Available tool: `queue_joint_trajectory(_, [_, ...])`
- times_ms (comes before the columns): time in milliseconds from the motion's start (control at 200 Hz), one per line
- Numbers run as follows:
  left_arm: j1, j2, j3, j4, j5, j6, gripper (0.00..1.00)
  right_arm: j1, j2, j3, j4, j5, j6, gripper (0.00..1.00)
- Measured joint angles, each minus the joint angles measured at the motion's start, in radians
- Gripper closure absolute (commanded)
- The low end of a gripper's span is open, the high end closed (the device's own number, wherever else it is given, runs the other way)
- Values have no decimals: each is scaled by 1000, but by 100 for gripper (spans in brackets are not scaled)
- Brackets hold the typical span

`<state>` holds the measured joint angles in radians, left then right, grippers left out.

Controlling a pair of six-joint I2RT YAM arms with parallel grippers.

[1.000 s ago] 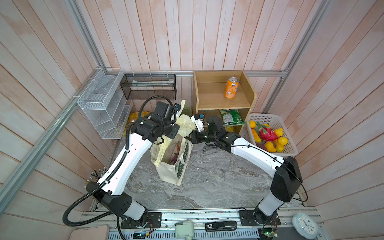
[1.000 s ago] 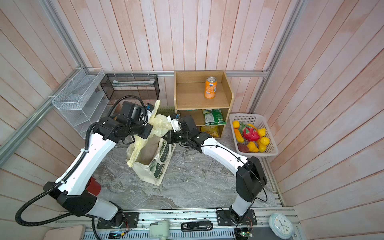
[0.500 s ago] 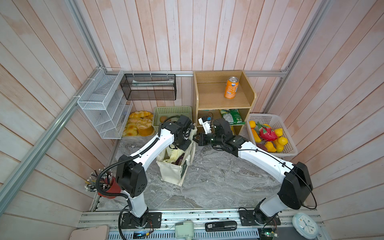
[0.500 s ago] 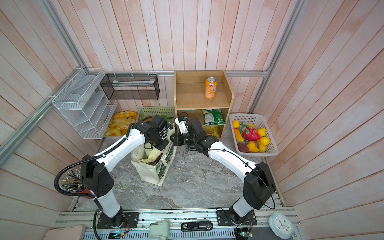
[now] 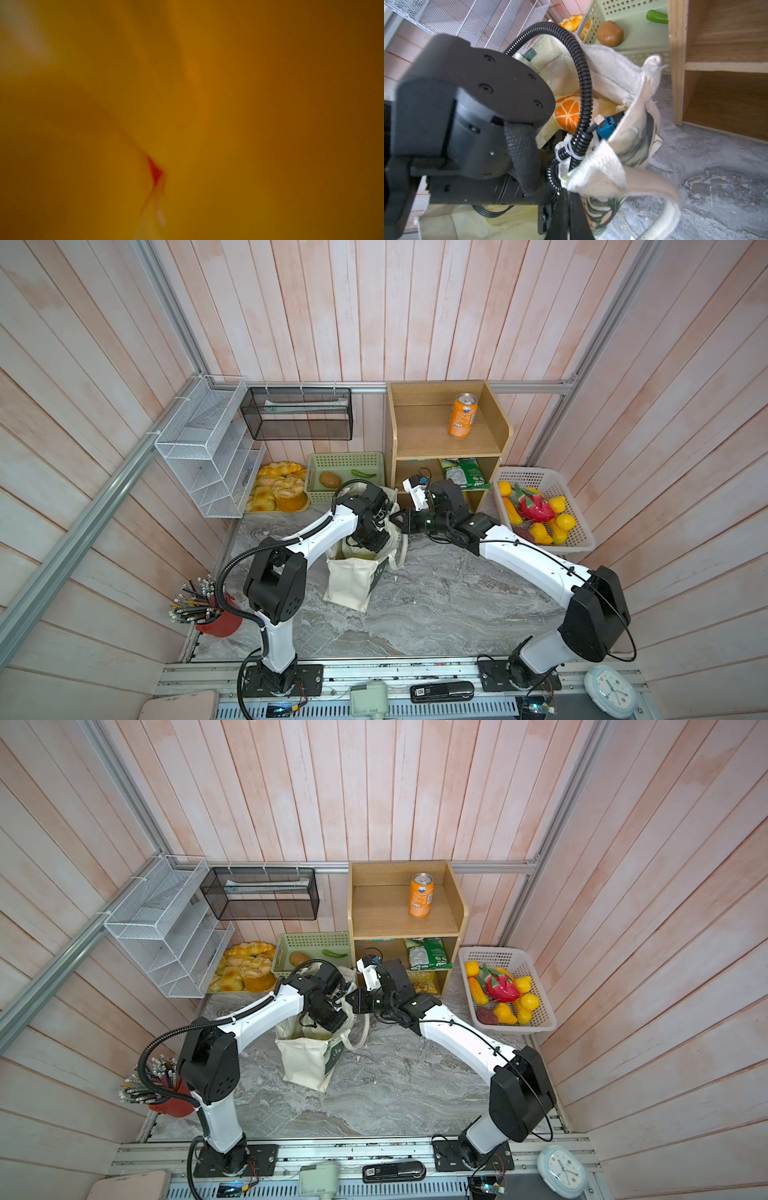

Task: Place the mixed food into the grocery bags and tie them
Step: 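Lower the yellow bag into the canvas tote with the left gripper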

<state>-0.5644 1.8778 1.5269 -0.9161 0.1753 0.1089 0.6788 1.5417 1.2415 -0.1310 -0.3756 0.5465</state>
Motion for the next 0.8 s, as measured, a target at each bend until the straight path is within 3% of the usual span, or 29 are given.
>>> queue_joint_trajectory(60, [6,-18,-9,3,0,-24,56,0,-4,0,11,-2,0,100])
queue_joint_trajectory(315, [54,-222,-14,39,8,-97,29,-7,-40,1,35,-12,0,100])
queue_joint_trajectory(500, [73,-367,-3,90,37,-125,26,-23,-40,-4,33,-14,1,100])
queue_joint_trajectory(800, [76,-396,0,151,11,-145,27,-27,-40,-4,33,-19,1,100])
